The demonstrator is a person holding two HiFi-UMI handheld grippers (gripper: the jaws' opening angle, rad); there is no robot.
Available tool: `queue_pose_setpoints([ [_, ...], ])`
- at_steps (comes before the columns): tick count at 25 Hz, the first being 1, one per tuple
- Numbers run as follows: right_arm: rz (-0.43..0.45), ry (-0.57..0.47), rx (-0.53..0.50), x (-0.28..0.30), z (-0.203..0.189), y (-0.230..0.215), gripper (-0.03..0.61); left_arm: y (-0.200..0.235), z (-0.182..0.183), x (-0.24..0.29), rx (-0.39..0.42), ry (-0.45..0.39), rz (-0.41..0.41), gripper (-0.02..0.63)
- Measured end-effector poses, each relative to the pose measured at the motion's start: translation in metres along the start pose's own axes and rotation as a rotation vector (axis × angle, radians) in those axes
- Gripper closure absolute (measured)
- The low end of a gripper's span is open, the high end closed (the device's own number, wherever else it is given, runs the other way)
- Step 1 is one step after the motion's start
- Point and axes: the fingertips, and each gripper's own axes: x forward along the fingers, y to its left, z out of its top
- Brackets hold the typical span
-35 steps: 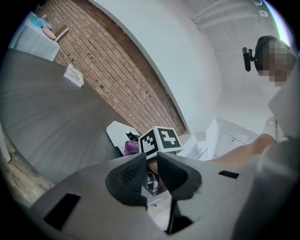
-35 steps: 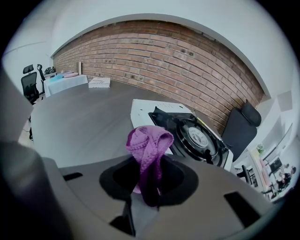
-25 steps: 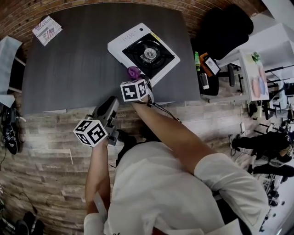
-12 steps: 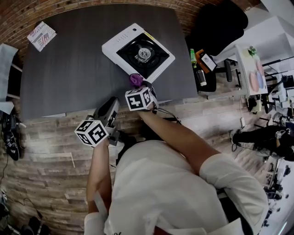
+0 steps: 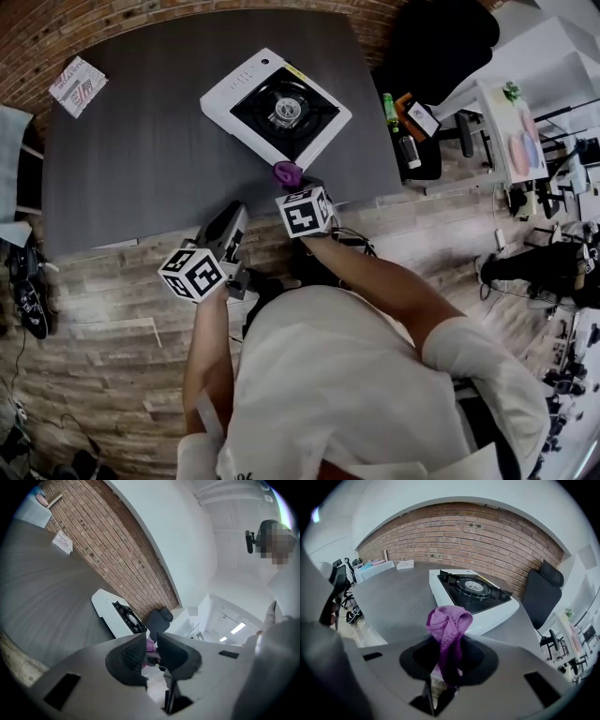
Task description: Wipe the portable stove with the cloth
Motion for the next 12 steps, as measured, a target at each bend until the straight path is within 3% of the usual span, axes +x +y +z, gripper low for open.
queue_pose_setpoints([
  [8,0.213,-0.030,0.071,-0.025,-0.016,-0.025,0.469,-0.006,-0.008,0.012,0.016,0.031,0.005,0.546],
  [12,0.261,-0.053,0.071,-0.028,-0.007,-0.049,0.469,-0.012,-0.010,0.019,0.031,0.030,0.024,0.546],
])
